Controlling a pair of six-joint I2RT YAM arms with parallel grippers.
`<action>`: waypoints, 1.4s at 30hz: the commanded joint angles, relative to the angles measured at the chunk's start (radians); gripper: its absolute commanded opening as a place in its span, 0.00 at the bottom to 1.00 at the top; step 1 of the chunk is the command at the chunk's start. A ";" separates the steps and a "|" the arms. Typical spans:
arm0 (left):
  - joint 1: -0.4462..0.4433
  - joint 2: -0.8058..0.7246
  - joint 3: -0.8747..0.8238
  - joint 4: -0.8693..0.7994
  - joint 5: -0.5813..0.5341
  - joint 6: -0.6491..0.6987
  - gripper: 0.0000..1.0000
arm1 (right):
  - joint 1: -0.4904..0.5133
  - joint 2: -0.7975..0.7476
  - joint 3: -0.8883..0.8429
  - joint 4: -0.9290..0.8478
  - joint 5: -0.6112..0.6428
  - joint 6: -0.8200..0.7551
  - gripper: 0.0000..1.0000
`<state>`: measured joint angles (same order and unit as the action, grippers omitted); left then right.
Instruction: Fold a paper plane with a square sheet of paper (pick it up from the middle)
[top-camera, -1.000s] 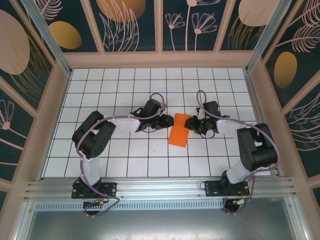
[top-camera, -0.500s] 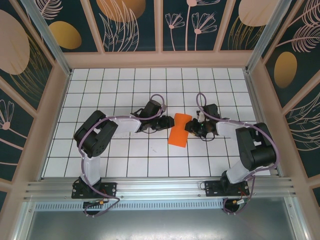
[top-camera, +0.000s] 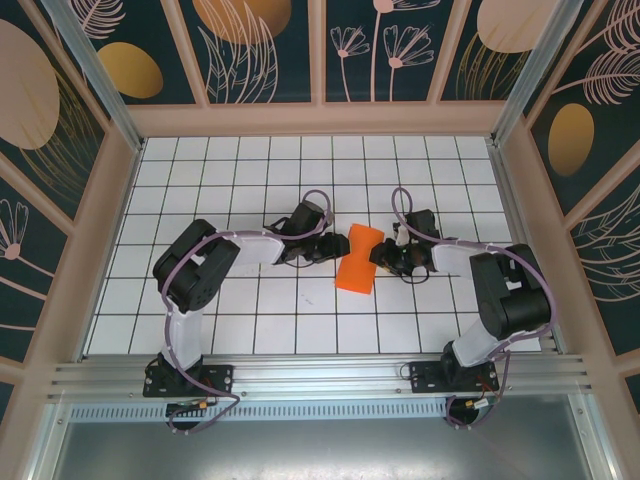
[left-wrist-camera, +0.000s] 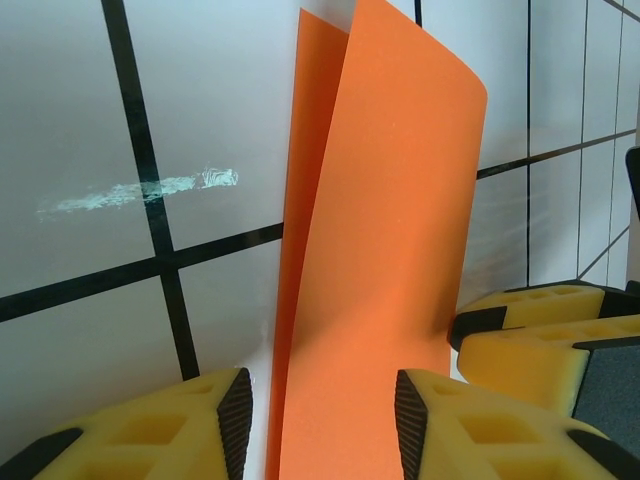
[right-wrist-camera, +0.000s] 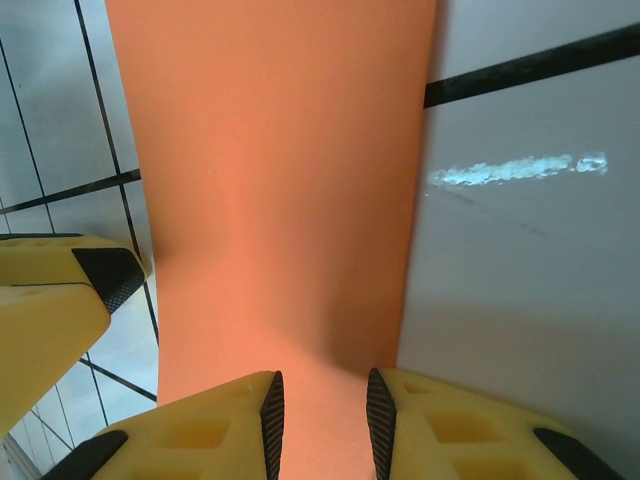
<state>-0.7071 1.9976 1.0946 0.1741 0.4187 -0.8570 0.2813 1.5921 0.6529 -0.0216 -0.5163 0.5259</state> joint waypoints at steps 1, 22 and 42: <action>-0.002 0.026 0.028 -0.027 0.035 0.021 0.43 | -0.010 -0.009 -0.030 -0.010 0.019 -0.003 0.33; -0.002 0.037 0.047 -0.032 0.113 0.026 0.32 | -0.020 -0.008 -0.051 0.012 0.006 0.002 0.33; -0.002 0.014 0.030 0.020 0.096 -0.020 0.19 | -0.024 -0.021 -0.029 0.010 -0.001 -0.007 0.34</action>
<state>-0.7071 2.0254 1.1263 0.1795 0.5224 -0.8700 0.2672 1.5860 0.6273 0.0223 -0.5407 0.5293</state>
